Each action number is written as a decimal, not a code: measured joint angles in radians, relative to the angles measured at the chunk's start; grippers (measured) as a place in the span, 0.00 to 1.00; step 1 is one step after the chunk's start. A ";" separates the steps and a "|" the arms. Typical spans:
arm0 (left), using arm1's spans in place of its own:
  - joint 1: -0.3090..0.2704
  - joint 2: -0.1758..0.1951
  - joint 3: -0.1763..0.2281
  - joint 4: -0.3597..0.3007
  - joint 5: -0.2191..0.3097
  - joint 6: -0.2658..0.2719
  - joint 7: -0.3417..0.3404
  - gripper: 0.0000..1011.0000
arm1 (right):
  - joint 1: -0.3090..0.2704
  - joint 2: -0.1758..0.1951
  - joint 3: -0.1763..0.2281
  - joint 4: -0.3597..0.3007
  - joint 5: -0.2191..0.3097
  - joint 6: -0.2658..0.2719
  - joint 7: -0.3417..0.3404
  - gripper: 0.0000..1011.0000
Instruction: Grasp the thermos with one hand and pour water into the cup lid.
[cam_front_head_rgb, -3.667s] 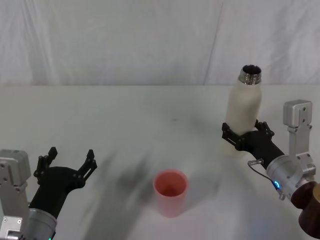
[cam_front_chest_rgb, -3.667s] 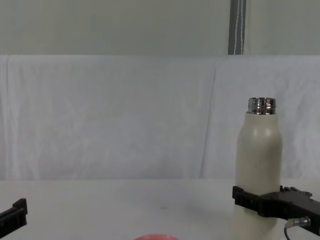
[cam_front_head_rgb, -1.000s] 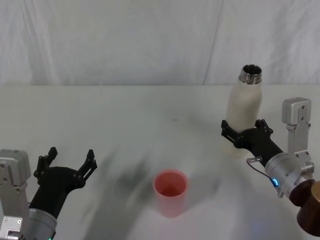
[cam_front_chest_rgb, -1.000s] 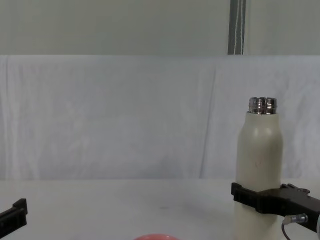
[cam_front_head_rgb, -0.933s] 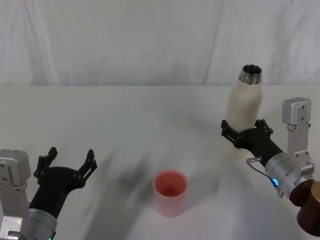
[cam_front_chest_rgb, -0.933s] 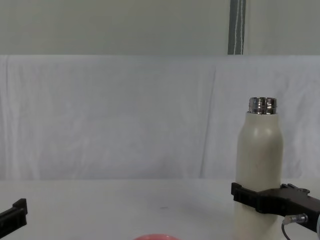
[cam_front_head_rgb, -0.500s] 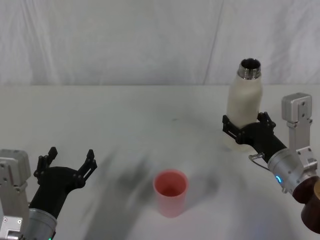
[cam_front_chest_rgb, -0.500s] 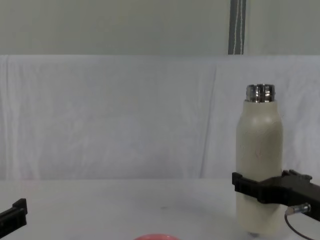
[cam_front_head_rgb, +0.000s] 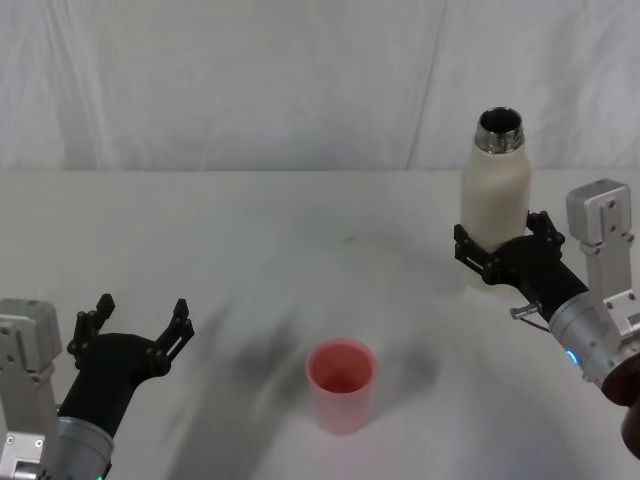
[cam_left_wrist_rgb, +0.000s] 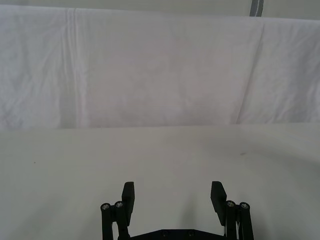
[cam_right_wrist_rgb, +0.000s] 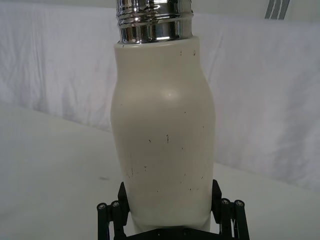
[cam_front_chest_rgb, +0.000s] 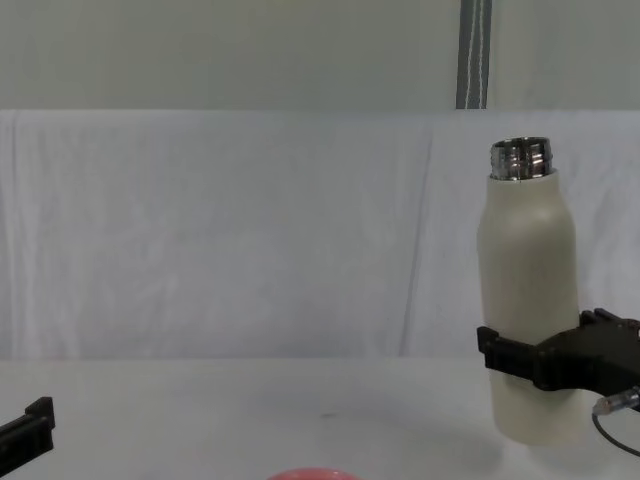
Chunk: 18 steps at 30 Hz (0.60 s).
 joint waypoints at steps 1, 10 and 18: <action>0.000 0.000 0.000 0.000 0.000 0.000 0.000 0.99 | -0.002 0.002 -0.001 -0.003 -0.005 0.000 -0.001 0.94; 0.000 0.000 0.000 0.000 0.000 0.000 0.000 0.99 | -0.027 0.019 0.001 -0.044 -0.059 0.000 -0.009 0.94; 0.000 0.000 0.000 0.000 0.000 0.000 0.000 0.99 | -0.053 0.029 0.011 -0.080 -0.084 0.005 -0.010 0.94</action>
